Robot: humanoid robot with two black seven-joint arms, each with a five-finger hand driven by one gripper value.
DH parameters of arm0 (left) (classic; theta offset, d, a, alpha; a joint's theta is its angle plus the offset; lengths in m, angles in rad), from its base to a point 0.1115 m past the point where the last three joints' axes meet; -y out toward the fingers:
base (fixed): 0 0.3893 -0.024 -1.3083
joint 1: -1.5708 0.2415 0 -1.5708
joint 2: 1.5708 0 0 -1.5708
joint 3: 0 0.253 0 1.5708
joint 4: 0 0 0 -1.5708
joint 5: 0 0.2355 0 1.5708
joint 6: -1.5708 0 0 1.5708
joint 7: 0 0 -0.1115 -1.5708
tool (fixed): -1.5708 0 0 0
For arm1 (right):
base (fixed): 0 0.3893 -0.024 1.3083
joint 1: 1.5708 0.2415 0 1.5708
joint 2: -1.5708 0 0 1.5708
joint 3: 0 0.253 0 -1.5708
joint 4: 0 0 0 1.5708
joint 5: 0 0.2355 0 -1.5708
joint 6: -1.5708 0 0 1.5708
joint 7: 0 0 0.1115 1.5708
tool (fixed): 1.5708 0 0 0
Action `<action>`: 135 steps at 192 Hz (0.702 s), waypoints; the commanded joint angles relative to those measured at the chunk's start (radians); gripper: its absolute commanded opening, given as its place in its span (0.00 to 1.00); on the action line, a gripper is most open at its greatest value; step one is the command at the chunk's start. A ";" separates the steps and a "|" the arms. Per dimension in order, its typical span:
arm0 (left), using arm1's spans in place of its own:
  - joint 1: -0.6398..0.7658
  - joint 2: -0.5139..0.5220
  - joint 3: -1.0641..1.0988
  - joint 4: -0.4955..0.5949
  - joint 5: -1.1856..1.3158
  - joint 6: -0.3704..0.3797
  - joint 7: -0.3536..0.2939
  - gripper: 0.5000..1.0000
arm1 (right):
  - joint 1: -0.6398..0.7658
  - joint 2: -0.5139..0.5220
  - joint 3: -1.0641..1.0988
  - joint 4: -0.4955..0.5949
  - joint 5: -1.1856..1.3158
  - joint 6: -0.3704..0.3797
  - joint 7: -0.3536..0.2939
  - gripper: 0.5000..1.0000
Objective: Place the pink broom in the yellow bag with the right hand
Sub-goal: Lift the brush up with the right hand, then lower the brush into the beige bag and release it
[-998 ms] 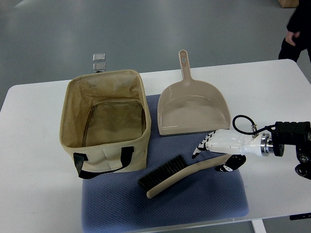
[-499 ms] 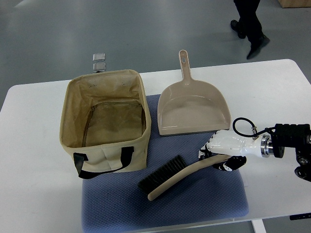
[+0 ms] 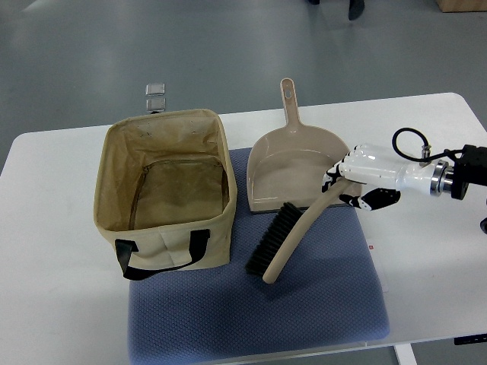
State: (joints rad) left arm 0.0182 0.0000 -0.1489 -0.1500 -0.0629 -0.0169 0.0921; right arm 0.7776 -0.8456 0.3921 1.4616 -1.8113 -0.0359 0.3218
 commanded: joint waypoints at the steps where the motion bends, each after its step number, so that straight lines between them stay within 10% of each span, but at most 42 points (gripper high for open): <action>1: 0.000 0.000 0.000 0.000 0.000 0.000 0.000 1.00 | 0.055 -0.030 0.013 -0.018 0.046 -0.001 0.010 0.00; 74: 0.000 0.000 0.000 0.000 0.000 0.000 0.000 1.00 | 0.339 -0.095 0.011 -0.139 0.171 0.007 0.016 0.00; 135: 0.000 0.000 0.000 0.000 0.000 0.000 0.000 1.00 | 0.456 0.056 0.007 -0.171 0.161 0.013 0.013 0.00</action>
State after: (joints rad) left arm 0.0185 0.0000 -0.1488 -0.1501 -0.0629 -0.0169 0.0921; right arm 1.2098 -0.8533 0.3996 1.2916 -1.6464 -0.0232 0.3370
